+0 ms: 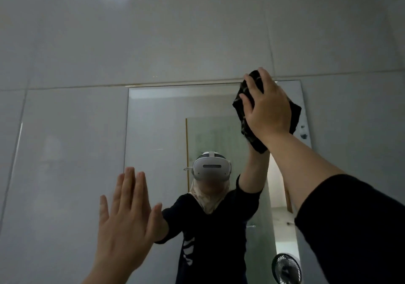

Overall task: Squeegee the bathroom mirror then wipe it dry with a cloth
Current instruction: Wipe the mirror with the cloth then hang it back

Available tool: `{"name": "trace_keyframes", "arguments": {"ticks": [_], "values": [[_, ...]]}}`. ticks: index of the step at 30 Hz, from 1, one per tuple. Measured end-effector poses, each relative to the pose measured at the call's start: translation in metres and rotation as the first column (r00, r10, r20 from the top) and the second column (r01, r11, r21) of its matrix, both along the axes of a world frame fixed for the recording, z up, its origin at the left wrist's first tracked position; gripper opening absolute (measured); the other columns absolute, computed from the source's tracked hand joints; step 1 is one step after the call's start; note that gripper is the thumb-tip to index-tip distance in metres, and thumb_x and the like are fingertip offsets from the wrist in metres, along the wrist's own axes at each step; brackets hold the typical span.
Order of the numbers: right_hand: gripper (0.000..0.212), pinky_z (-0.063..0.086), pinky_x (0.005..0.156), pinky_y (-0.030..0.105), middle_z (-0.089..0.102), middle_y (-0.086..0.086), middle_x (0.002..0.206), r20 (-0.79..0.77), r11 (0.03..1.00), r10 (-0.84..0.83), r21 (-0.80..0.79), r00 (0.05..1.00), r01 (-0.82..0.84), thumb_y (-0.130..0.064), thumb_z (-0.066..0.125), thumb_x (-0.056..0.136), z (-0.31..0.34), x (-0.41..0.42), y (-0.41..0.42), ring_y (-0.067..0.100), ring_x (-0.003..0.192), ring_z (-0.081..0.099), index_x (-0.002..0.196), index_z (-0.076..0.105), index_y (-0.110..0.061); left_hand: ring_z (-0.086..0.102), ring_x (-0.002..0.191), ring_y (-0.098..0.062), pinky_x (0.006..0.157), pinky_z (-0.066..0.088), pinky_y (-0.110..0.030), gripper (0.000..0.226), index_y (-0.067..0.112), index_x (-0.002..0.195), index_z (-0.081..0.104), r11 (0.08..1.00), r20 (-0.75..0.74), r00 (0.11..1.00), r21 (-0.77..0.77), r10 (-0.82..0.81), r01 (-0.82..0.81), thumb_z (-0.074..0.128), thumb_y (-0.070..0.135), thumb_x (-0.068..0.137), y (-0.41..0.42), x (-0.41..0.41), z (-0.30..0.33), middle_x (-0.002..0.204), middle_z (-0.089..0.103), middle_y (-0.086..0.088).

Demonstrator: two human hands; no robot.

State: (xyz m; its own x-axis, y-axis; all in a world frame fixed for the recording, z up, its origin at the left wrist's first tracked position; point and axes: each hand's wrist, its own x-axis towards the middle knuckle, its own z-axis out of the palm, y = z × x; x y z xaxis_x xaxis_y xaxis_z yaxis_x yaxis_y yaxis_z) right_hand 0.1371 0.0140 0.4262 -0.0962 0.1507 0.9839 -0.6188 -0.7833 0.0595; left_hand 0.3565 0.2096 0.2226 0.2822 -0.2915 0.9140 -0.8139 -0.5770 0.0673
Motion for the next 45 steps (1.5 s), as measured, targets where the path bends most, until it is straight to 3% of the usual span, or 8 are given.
{"name": "trace_keyframes", "arguments": {"ticks": [10, 16, 25, 28, 31, 36, 42, 45], "values": [[0.043, 0.045, 0.098, 0.043, 0.038, 0.014, 0.148, 0.232, 0.989, -0.031, 0.147, 0.972, -0.004, -0.034, 0.036, 0.098, -0.044, -0.037, -0.034, 0.033, 0.123, 0.049, 0.135, 0.050, -0.015, -0.005, 0.146, -0.017, 0.114, 0.017, -0.053, 0.076, 0.019, 0.151, -0.003, 0.996, 0.015, 0.997, -0.049, -0.071, 0.072, 0.021, 0.055, 0.089, -0.004, -0.001, 0.000, 0.160, -0.009, 0.000], [0.043, 0.044, 0.098, 0.043, 0.038, 0.014, 0.148, 0.233, 0.983, -0.057, 0.184, 0.971, 0.014, -0.034, 0.037, 0.099, -0.099, -0.018, -0.016, 0.032, 0.124, 0.048, 0.136, 0.048, -0.016, -0.010, 0.146, -0.016, 0.116, 0.016, -0.050, 0.076, 0.019, 0.150, -0.008, 0.996, 0.013, 0.996, -0.032, -0.087, 0.088, 0.022, 0.056, 0.090, -0.003, 0.001, -0.002, 0.159, -0.015, 0.000], [0.047, 0.034, 0.108, 0.049, 0.032, 0.014, 0.152, -0.031, 0.990, -0.016, 0.138, 0.999, 0.020, -0.037, 0.038, 0.098, -0.100, 0.065, 0.055, 0.031, 0.137, 0.035, 0.140, 0.043, -0.019, -0.015, 0.144, -0.012, 0.117, 0.005, -0.046, 0.077, 0.025, 0.148, -0.011, 0.983, -0.019, 0.985, -0.070, -0.172, 0.171, 0.025, 0.058, 0.090, 0.000, 0.000, 0.003, 0.157, -0.018, 0.005], [0.048, 0.032, 0.111, 0.048, 0.031, 0.012, 0.152, -0.102, 0.996, 0.006, 0.089, 0.995, 0.003, -0.039, 0.039, 0.097, -0.096, 0.097, 0.078, 0.030, 0.138, 0.033, 0.141, 0.042, -0.020, -0.014, 0.144, -0.008, 0.117, -0.001, -0.044, 0.075, 0.029, 0.145, -0.019, 0.959, -0.053, 0.967, -0.156, -0.248, 0.237, 0.022, 0.058, 0.090, 0.006, 0.000, -0.001, 0.156, -0.017, 0.009], [0.048, 0.032, 0.110, 0.049, 0.034, 0.012, 0.151, -0.189, 0.999, 0.048, 0.021, 0.981, -0.045, -0.039, 0.043, 0.095, -0.094, 0.130, 0.102, 0.031, 0.137, 0.035, 0.139, 0.044, -0.020, -0.012, 0.142, -0.005, 0.118, 0.000, -0.044, 0.077, 0.026, 0.147, -0.014, 0.941, -0.149, 0.951, -0.247, -0.272, 0.230, 0.022, 0.059, 0.089, 0.015, 0.006, -0.019, 0.155, -0.015, 0.010], [0.048, 0.030, 0.111, 0.049, 0.032, 0.010, 0.152, -0.335, 0.995, 0.071, -0.039, 0.940, -0.089, -0.037, 0.041, 0.095, -0.117, 0.176, 0.137, 0.031, 0.137, 0.033, 0.140, 0.042, -0.020, -0.019, 0.139, -0.005, 0.116, 0.000, -0.047, 0.080, 0.023, 0.147, -0.016, 0.963, -0.313, 0.921, -0.208, -0.232, 0.172, 0.011, 0.064, 0.083, 0.026, 0.015, -0.057, 0.153, -0.021, 0.009], [0.048, 0.030, 0.111, 0.048, 0.032, 0.009, 0.153, -0.443, 0.991, 0.036, -0.102, 0.896, -0.091, -0.036, 0.043, 0.096, -0.152, 0.176, 0.139, 0.030, 0.138, 0.033, 0.141, 0.040, -0.021, -0.025, 0.140, -0.010, 0.115, 0.002, -0.049, 0.073, 0.031, 0.139, -0.026, 0.977, -0.300, 0.931, -0.118, -0.207, 0.179, 0.009, 0.068, 0.086, 0.030, 0.028, -0.061, 0.150, -0.032, 0.009], [0.047, 0.029, 0.112, 0.047, 0.033, 0.009, 0.153, -0.477, 0.990, 0.032, -0.108, 0.879, -0.094, -0.036, 0.042, 0.097, -0.165, 0.155, 0.126, 0.028, 0.139, 0.032, 0.142, 0.039, -0.022, -0.024, 0.140, -0.010, 0.115, 0.005, -0.054, 0.071, 0.031, 0.140, -0.023, 0.975, -0.316, 0.924, -0.125, -0.216, 0.185, 0.018, 0.064, 0.092, 0.030, 0.026, -0.060, 0.150, -0.030, 0.009]]}}
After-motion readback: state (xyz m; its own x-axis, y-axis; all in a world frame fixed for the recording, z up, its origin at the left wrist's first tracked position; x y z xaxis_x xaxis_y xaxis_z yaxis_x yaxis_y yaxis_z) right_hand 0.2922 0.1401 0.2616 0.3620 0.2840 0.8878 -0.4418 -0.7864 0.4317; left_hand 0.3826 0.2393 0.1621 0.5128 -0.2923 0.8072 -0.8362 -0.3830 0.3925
